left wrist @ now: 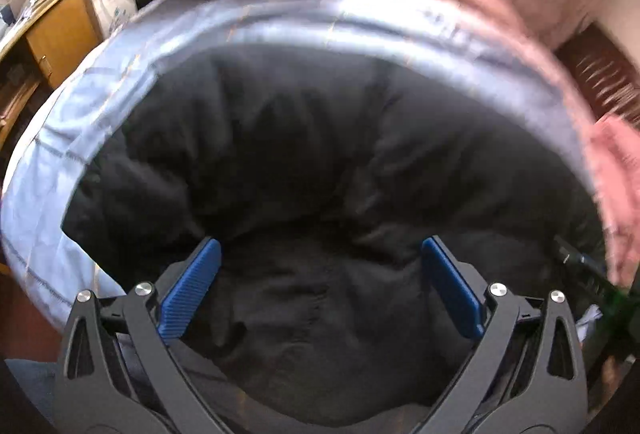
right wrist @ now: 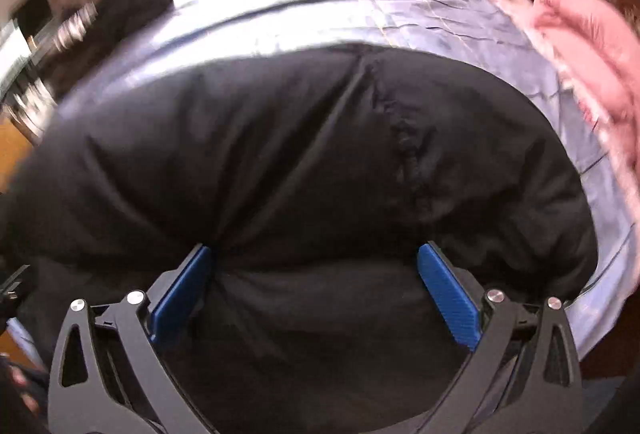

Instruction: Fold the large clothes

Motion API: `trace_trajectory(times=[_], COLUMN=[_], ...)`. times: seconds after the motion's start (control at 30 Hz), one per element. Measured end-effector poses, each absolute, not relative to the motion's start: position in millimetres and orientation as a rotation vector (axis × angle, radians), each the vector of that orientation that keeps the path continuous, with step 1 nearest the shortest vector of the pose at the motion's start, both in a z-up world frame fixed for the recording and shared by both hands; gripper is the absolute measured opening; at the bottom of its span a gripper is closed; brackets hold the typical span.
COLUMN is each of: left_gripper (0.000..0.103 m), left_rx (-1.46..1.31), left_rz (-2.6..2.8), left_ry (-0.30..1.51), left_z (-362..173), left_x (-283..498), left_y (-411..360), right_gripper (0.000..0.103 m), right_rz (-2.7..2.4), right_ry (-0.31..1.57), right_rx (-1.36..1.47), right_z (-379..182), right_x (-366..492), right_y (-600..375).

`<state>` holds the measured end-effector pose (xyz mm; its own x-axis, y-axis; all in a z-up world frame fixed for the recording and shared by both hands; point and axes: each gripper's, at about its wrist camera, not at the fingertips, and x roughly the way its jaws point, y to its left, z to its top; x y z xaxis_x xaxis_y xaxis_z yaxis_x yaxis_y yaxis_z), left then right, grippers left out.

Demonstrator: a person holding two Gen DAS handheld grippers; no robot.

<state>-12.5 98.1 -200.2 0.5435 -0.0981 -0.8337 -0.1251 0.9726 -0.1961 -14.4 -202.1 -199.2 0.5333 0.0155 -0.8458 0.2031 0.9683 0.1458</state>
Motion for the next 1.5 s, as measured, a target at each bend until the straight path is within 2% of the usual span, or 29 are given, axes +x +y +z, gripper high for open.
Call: trace_trajectory(times=[0.13,0.37,0.57,0.8,1.5], left_gripper=[0.101,0.101,0.101,0.101,0.101], left_rx=[-0.19,-0.145,-0.001,-0.024,-0.008], left_rz=[-0.028,-0.161,0.001,0.001,-0.014], left_ry=[0.915,0.822,0.756,0.754,0.786], left_z=[-154.5,-44.7,13.6,34.3,31.3], left_x=[-31.0,-81.1,-109.9,-120.2,-118.4], left_y=[81.8,39.3,22.3,17.0,10.7], right_gripper=[0.102,0.102,0.102,0.102,0.102], right_rz=[-0.143,-0.159,-0.185,-0.154,-0.16], right_ry=[0.901,0.873,0.853,0.853,0.873], right_rx=[0.18,0.089,0.055,0.027,0.027], right_z=[-132.5,-38.4,2.7,8.8,5.5], right_x=[-43.3,-75.4,-98.1,-111.5,-113.2], right_y=[-192.3,-164.1,-158.6,-148.1,-149.3])
